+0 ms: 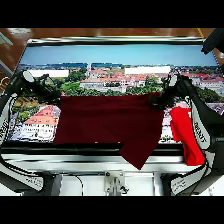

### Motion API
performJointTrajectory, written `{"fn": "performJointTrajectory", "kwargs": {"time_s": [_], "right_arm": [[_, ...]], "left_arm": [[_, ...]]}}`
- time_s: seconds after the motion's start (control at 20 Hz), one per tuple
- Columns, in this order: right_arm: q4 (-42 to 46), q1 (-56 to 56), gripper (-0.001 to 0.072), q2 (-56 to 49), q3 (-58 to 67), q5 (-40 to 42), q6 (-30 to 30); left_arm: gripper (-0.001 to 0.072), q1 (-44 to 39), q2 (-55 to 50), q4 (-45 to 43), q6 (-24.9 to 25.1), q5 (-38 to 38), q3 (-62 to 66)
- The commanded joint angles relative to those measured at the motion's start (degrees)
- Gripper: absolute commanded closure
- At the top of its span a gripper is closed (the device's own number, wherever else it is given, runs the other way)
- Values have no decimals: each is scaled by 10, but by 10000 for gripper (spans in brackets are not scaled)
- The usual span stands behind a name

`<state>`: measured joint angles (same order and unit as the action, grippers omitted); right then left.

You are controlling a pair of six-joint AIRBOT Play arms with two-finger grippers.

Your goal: Fold the shirts.

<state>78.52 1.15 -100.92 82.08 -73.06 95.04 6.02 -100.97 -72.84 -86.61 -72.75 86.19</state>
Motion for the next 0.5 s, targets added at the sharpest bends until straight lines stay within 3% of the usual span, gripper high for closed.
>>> {"fn": "performJointTrajectory", "kwargs": {"time_s": [0.0,0.25,0.45], "right_arm": [[-4,-7,144,5,7,-42,-30],[73,-66,143,95,31,-139,-82],[39,-170,144,168,6,-190,-111]], "left_arm": [[229,5,0,7,-3,-31,9],[230,65,40,-78,16,-208,36],[230,139,131,-68,33,-241,-91]]}}
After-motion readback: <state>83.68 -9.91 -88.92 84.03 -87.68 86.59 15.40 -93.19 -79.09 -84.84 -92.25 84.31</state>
